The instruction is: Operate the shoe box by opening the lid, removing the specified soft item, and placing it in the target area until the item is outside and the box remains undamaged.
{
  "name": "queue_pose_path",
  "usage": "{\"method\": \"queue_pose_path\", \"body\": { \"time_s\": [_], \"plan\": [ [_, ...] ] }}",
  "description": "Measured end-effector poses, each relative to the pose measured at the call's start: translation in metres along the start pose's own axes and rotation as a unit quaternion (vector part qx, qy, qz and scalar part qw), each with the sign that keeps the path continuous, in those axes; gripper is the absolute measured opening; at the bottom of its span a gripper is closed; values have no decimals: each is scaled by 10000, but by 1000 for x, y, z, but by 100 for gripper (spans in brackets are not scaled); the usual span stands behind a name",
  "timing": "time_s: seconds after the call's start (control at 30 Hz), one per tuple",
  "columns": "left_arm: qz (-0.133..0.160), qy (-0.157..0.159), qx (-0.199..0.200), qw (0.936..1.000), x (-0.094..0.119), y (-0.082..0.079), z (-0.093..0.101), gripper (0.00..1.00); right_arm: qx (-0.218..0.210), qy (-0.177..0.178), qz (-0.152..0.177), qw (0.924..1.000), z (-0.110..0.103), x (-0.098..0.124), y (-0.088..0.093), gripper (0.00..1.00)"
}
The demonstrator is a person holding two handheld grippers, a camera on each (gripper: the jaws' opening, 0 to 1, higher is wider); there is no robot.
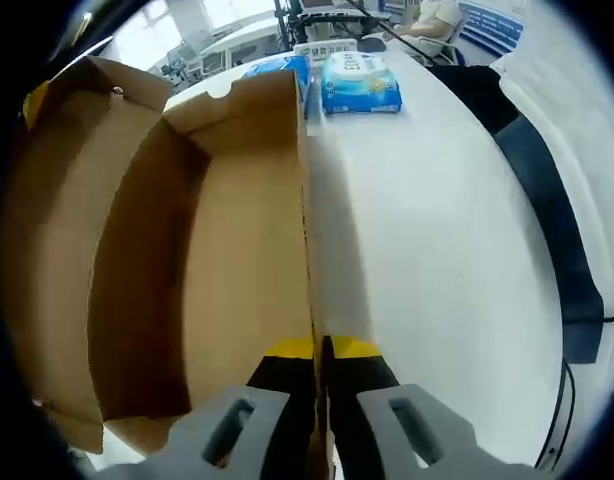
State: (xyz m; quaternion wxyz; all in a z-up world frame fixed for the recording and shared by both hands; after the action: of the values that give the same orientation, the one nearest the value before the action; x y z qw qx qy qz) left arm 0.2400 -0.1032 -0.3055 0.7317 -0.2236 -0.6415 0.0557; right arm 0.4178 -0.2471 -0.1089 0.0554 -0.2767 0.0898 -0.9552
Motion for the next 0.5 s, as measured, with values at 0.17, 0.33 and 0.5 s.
{"method": "queue_pose_path", "body": {
  "time_s": [0.17, 0.33, 0.5],
  "plan": [
    [-9, 0, -9, 10000, -1, 0, 1, 1, 38, 161, 23, 9999, -4, 12, -3, 4],
    [-7, -2, -23, 10000, -1, 1, 0, 1, 89, 262, 70, 9996, -8, 24, -4, 5],
    [-14, -1, -50, 10000, -1, 0, 1, 1, 128, 337, 96, 9993, -12, 37, -8, 6]
  ]
}}
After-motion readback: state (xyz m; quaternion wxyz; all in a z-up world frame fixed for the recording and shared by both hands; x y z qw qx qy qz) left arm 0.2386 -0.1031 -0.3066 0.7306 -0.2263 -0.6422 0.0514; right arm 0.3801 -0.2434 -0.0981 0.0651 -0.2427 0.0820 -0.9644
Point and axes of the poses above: the point that each gripper's makers call its tool centre point, and the gripper's own axes: x roughly backward along the fingers, z roughly to its right, y roughly out of its underside, the point moved 5 cm from there along x, roughly backward along the fingers, and after that the axes turned 12 degrees about y, right-handed, at the moved point
